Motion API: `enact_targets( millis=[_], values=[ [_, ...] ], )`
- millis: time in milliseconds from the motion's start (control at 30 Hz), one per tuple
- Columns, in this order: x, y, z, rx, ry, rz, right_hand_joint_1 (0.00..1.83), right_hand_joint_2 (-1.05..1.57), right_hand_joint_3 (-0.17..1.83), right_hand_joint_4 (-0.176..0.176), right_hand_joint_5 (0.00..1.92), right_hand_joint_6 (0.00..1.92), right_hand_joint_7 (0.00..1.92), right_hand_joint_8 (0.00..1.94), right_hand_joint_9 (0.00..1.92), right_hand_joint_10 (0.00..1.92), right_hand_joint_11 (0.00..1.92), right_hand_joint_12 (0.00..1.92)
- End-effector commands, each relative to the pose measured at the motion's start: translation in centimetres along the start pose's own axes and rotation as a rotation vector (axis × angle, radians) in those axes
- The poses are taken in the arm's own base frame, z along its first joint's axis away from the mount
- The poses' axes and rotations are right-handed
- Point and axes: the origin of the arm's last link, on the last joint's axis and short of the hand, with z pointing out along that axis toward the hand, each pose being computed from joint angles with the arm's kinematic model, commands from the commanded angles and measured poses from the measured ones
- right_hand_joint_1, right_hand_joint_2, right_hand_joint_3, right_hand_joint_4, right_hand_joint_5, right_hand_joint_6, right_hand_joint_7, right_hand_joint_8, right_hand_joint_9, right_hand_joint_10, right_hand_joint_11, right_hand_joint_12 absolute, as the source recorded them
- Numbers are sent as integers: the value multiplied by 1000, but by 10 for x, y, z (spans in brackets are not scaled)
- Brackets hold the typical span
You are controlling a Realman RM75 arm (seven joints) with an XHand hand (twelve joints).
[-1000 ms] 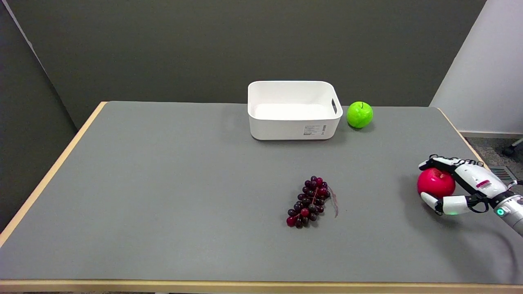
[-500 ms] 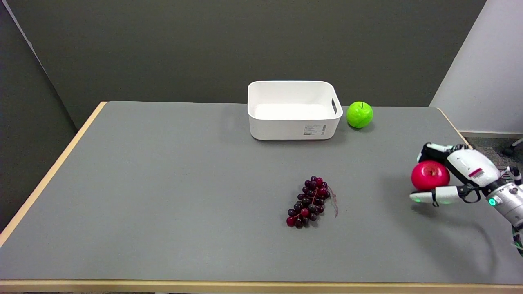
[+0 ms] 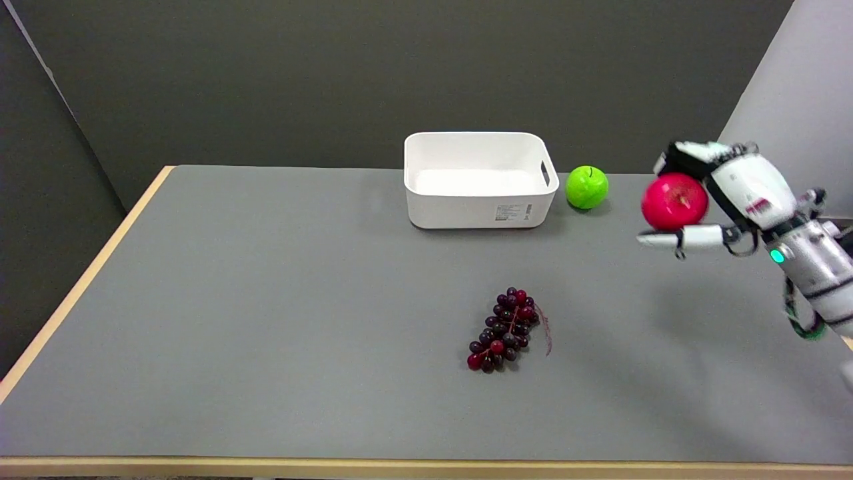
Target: Pick up the red apple.
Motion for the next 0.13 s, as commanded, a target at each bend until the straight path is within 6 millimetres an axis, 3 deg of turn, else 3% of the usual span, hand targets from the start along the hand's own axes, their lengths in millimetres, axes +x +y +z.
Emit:
enact_targets(
  millis=[33, 133],
  values=[
    [1, -74, 179, 201, 157, 70, 1153, 1141, 383, -176, 604, 1588, 648, 1642, 836, 1836, 620, 1788],
    [-13, -94, 218, 207, 109, 76, 1156, 1134, 389, -176, 611, 1581, 655, 1634, 844, 1841, 628, 1779]
  ],
)
